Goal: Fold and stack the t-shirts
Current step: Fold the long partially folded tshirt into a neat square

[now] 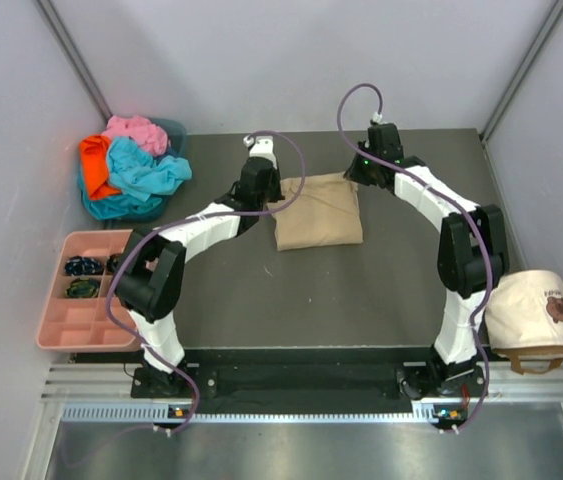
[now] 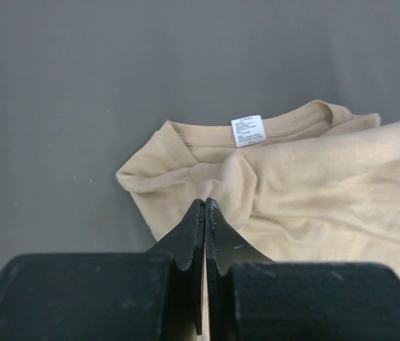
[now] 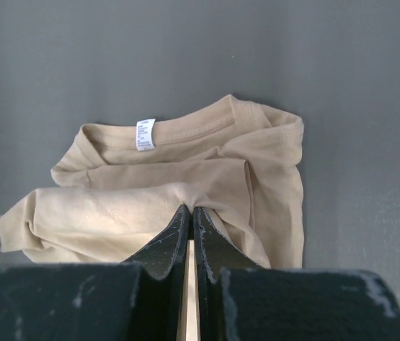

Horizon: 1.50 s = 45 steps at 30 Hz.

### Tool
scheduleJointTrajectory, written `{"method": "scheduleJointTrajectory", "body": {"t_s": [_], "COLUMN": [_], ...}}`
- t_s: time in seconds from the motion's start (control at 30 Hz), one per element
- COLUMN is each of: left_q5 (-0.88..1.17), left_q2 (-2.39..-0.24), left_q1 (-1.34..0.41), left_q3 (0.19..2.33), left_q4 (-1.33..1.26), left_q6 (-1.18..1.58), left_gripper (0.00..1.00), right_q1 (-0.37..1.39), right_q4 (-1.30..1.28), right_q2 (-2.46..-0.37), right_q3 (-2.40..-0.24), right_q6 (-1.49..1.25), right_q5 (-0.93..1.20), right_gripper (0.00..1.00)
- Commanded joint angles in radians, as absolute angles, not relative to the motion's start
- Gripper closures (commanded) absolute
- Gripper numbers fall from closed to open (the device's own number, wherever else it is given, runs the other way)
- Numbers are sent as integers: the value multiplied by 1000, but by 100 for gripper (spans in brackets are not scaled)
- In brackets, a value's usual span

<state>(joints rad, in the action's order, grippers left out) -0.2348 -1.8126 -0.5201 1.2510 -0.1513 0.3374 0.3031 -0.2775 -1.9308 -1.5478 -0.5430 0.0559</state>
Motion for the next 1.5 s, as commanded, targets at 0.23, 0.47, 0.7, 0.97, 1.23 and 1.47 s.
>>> {"method": "scheduleJointTrajectory", "body": {"t_s": [0.23,0.47,0.7,0.97,1.23,1.47], "left_q5": [-222,-216,-219,-229,-270,-388], "left_q2": [-1904,-1960,-2002,-2013,-2052,-2025], "left_q1": [-483,-472,-459,-440,-422,-408], "left_q3": [1333,1390,1416,1420,1488,1537], "left_q4": [-192,-189,-178,-176,-134,-115], "left_q6": [319,310,307,301,256,178], "left_gripper": [100,100,100,100,80,18], "right_q1": [258,224,196,193,157,118], "right_q4": [-219,-215,-222,-227,-199,-156], "right_q2": [-2031,-2085,-2152,-2201,-2140,-2027], "right_q3": [-1644,-1693,-1759,-1810,-1781,-1669], "right_q6": [-543,-555,-555,-555,-545,-532], "right_q5": [87,104,140,163,78,55], "right_gripper": [100,100,100,88,1,1]}}
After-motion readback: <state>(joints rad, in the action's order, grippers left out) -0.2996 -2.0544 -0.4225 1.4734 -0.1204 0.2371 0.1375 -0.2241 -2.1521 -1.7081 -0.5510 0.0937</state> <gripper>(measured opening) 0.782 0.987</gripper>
